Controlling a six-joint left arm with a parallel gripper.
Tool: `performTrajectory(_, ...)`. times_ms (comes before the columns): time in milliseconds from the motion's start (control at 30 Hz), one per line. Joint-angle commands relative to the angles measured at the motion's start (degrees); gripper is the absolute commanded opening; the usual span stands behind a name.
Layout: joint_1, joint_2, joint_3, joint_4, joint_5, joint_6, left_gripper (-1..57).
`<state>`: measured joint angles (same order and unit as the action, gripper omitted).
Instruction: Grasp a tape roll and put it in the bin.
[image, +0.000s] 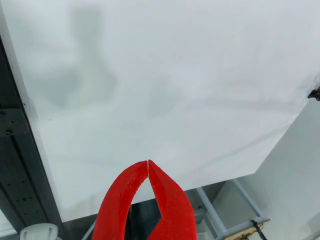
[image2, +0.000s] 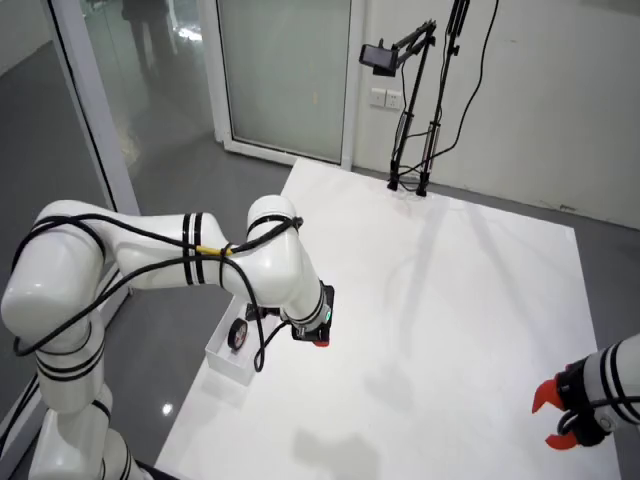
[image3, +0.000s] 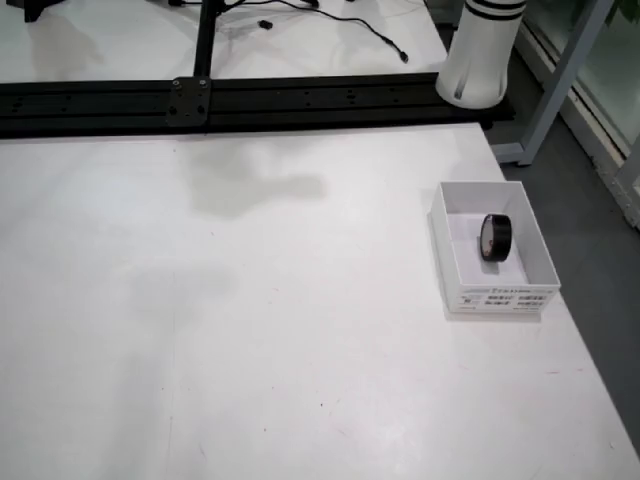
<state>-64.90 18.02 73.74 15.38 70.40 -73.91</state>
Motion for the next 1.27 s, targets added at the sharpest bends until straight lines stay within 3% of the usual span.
performTrajectory(33,0.2,0.0,0.0,0.0,0.0,0.0,-0.4)
performTrajectory(600,3.8,0.0,0.0,0.0,0.0,0.0,-0.4)
performTrajectory(1267,-0.1,0.0,0.0,0.0,0.0,0.0,-0.4)
